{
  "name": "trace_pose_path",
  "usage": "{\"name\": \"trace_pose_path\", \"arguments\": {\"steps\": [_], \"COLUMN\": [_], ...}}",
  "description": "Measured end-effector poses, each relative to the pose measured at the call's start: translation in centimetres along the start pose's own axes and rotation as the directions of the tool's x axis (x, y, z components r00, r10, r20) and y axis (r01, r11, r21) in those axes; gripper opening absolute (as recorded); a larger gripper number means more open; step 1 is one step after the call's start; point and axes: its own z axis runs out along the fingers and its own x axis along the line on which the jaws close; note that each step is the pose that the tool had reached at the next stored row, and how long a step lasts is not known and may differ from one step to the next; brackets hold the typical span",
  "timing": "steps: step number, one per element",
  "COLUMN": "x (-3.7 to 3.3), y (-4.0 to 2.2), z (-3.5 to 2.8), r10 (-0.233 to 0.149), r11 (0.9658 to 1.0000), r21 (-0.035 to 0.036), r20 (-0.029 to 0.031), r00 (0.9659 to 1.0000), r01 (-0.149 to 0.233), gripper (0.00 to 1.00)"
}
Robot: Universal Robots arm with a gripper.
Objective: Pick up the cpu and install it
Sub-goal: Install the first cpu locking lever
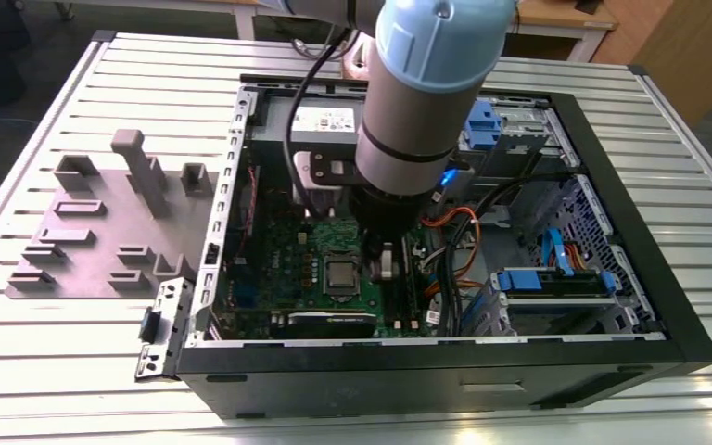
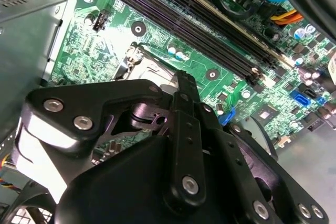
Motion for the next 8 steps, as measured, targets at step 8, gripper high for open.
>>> {"name": "trace_pose_path", "arguments": {"steps": [8], "x": [0.21], "y": [-0.01], "z": [0.36], "r10": [-0.005], "r11": [1.0], "r21": [0.0], "r20": [-0.0006], "r00": [1.0], "r01": [0.005], "gripper": [0.11]}}
